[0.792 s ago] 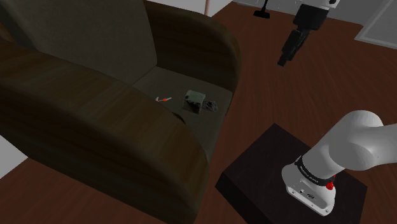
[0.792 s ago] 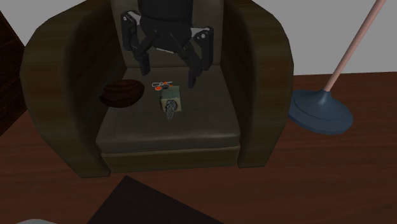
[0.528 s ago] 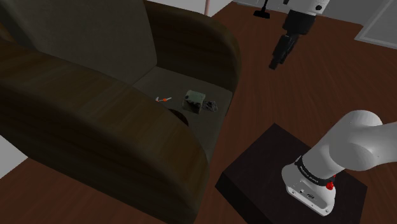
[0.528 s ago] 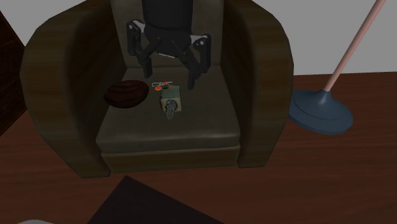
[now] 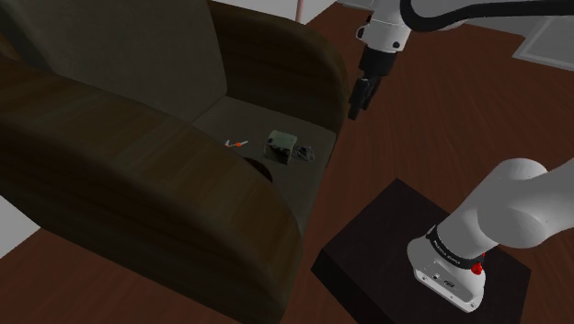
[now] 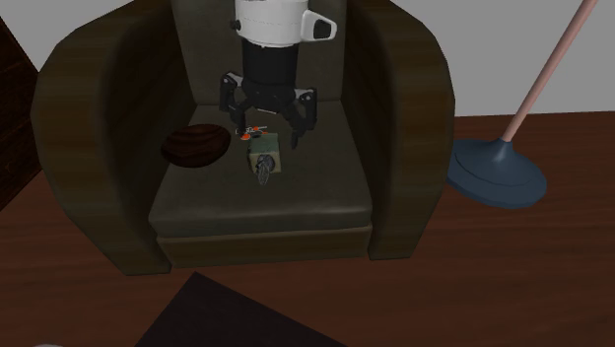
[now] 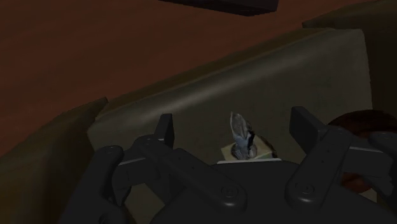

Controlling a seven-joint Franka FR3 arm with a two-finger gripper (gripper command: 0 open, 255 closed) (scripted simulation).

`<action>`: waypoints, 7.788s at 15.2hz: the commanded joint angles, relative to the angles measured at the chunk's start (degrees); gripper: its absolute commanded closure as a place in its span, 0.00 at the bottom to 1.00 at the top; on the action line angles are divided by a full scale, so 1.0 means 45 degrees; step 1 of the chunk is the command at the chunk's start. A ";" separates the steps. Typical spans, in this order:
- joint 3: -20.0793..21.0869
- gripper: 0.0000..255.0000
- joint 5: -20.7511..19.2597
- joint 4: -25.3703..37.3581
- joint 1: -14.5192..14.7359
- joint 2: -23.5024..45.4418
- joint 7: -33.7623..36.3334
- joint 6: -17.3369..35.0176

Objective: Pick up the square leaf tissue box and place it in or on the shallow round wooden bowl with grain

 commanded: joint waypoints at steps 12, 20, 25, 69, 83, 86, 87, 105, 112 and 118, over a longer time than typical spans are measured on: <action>0.0923 0.00 0.0179 0.2041 0.0819 0.5790 -0.0556 0.2971; 0.1014 0.00 0.0249 0.1181 0.0908 0.6224 -0.0578 0.4272; 0.1014 0.00 0.0249 0.1185 0.0908 0.6227 -0.0578 0.4272; 0.2077 1.00 0.0388 0.4692 0.1829 0.5440 0.1940 0.0306; 0.3542 1.00 0.0034 0.6808 0.3360 0.7487 0.5023 0.0647; 0.3544 1.00 0.0026 0.6392 0.3370 0.7568 0.4969 0.1138; 0.3544 1.00 0.0023 0.6259 0.3373 0.7600 0.4952 0.1300; 0.3510 0.00 -0.0047 0.5153 0.3434 0.8071 0.4794 0.2852; 0.3480 0.00 -0.0027 0.5692 0.3372 0.7875 0.4792 0.2114; 0.3442 0.00 -0.0022 0.6304 0.3310 0.7749 0.4787 0.1374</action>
